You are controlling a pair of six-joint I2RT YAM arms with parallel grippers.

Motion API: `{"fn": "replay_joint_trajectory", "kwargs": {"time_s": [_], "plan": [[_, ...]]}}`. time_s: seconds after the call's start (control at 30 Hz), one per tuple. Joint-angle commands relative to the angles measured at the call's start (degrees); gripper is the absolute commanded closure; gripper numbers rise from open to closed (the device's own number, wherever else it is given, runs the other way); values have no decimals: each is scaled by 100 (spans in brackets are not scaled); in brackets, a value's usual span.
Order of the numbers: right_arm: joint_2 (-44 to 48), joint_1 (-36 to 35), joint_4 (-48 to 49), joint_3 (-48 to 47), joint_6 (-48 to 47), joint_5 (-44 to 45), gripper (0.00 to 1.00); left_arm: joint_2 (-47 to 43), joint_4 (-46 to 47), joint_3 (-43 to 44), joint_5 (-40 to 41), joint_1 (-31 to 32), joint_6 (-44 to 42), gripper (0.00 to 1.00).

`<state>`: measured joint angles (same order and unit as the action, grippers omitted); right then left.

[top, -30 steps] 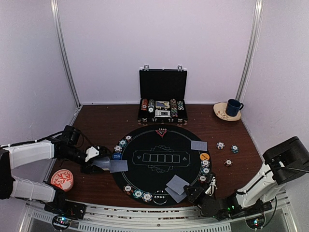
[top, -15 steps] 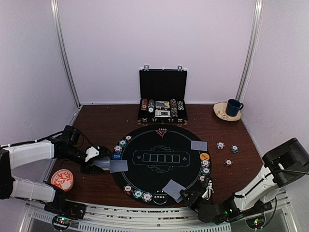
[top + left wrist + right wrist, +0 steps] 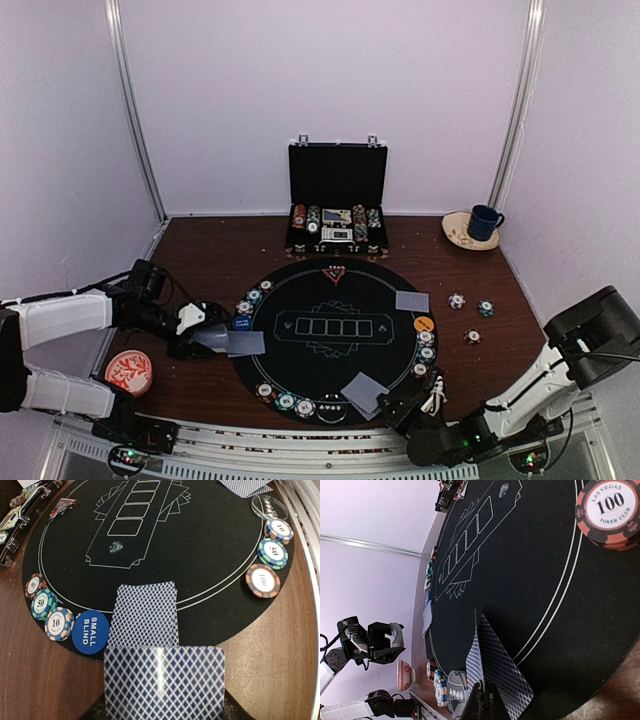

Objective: Distribute texas hold em gaming equipment
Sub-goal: Distribute the poker card in the dealer area.

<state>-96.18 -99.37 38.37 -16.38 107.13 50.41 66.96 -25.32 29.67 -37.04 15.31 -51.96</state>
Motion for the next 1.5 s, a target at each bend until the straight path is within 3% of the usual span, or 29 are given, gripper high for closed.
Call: {"fn": "replay_joint_trajectory", "kwargs": {"time_s": [0.0, 0.33, 0.8, 1.03, 1.27, 1.37, 1.47], "plan": [[-124, -43, -211, -10, 90, 143, 100, -32, 211, 21, -45, -29, 55, 89], [-59, -134, -1072, -338, 247, 129, 78, -51, 211, 15, -47, -33, 68, 89], [354, -438, -3349, -854, 1181, 503, 72, -60, 209, 24, -33, -33, 98, 89], [682, -453, -4203, -932, 1369, 709, 62, -61, 208, 27, -32, -29, 99, 89], [1481, -452, -5059, -1409, 306, 1417, 39, -43, 207, 34, -25, -29, 93, 89], [1843, -391, -4797, -1505, -573, 1649, 29, -74, 207, 25, -18, -35, 98, 89], [2063, -63, -3914, -1545, -1997, 1312, 18, -91, 208, 23, -23, -29, 90, 89]]}}
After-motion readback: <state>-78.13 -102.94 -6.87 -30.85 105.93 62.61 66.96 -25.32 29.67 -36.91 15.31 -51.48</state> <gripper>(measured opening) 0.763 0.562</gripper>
